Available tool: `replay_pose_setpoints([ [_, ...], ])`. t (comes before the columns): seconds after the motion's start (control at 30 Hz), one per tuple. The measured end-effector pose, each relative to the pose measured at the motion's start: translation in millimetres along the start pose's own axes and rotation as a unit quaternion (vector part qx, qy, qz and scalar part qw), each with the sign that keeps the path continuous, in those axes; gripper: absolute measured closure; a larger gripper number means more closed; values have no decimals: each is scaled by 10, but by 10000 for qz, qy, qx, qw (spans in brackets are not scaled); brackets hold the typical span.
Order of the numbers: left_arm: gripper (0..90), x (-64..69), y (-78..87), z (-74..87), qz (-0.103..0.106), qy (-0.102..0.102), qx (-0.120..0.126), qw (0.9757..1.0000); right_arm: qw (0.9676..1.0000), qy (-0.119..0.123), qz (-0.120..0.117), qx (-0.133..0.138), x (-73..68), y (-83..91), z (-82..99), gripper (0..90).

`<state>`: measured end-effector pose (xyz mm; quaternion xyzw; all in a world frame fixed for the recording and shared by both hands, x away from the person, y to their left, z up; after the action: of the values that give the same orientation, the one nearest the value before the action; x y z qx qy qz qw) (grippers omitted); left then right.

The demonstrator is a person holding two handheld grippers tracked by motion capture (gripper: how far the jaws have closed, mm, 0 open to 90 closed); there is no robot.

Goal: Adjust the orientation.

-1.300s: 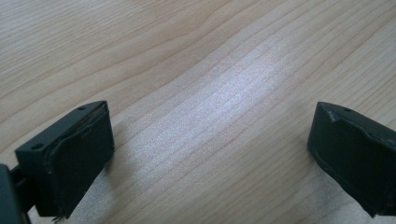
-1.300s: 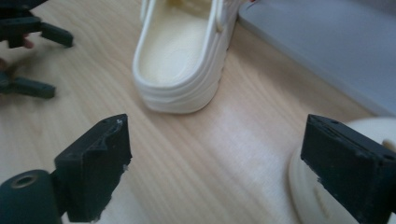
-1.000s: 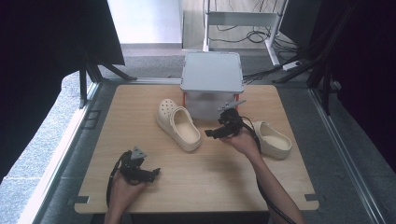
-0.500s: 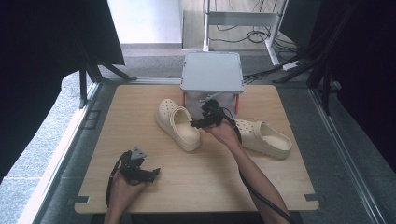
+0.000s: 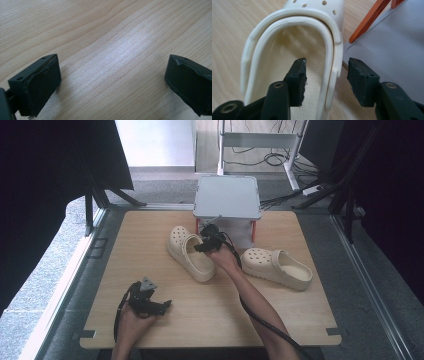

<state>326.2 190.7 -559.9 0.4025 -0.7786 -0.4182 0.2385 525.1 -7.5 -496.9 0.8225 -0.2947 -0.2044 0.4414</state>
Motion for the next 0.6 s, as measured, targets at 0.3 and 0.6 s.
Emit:
replay_pose_setpoints([
  [0.3,3,0,0,0,0,0,0,10000,9993,-283,216,-108,-20,-49,-23,769],
  [0.6,3,0,0,0,6,3,4,10000,9994,-308,-17,-141,-122,150,-21,775],
])
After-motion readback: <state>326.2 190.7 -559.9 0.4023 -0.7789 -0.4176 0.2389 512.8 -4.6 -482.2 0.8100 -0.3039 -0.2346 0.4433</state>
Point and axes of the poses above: each handheld gripper's, and its own axes: y roughly backward along the jaws, z roughly out of its underside, x roughly to its right, the point moved 5 cm from there along -y, roughly forward along the jaws, and after that the axes turned 9 degrees about -x, right-handed, at the moved point
